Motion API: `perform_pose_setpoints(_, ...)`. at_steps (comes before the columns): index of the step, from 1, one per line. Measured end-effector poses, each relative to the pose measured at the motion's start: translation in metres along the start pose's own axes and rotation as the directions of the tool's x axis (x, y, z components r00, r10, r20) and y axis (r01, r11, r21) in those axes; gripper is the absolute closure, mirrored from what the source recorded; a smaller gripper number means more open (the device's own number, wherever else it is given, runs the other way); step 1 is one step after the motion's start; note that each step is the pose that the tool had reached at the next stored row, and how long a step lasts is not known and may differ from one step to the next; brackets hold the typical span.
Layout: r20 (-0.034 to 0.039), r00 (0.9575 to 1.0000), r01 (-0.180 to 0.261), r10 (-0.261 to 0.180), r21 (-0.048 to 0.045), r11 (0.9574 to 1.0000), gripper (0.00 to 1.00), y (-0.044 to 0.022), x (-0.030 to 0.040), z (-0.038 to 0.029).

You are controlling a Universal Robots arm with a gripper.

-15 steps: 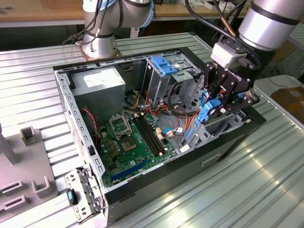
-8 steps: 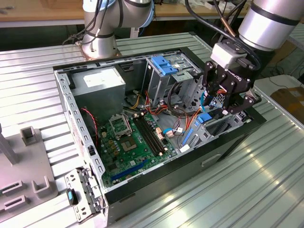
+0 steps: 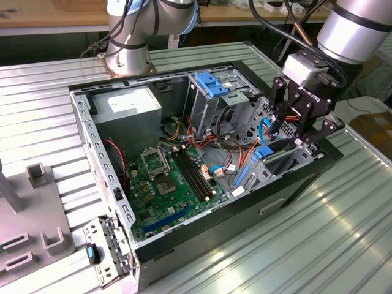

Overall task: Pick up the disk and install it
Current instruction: 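Insert the disk into the insertion slot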

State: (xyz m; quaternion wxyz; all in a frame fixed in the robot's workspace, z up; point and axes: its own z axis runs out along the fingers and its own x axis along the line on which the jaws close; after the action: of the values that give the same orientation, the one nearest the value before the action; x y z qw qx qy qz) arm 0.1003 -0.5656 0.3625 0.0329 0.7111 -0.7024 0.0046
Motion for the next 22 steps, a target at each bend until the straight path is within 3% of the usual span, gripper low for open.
perform_pose_setpoints(15, 0.0001, 1.0, 0.0, 0.0, 0.0, 1.0, 0.5, -0.0006, 0.0, 0.0)
perform_pose_setpoints(22, 0.0, 1.0, 0.004, -0.004, 0.0002, 1.0, 0.5, -0.0072, -0.0009, -0.0003)
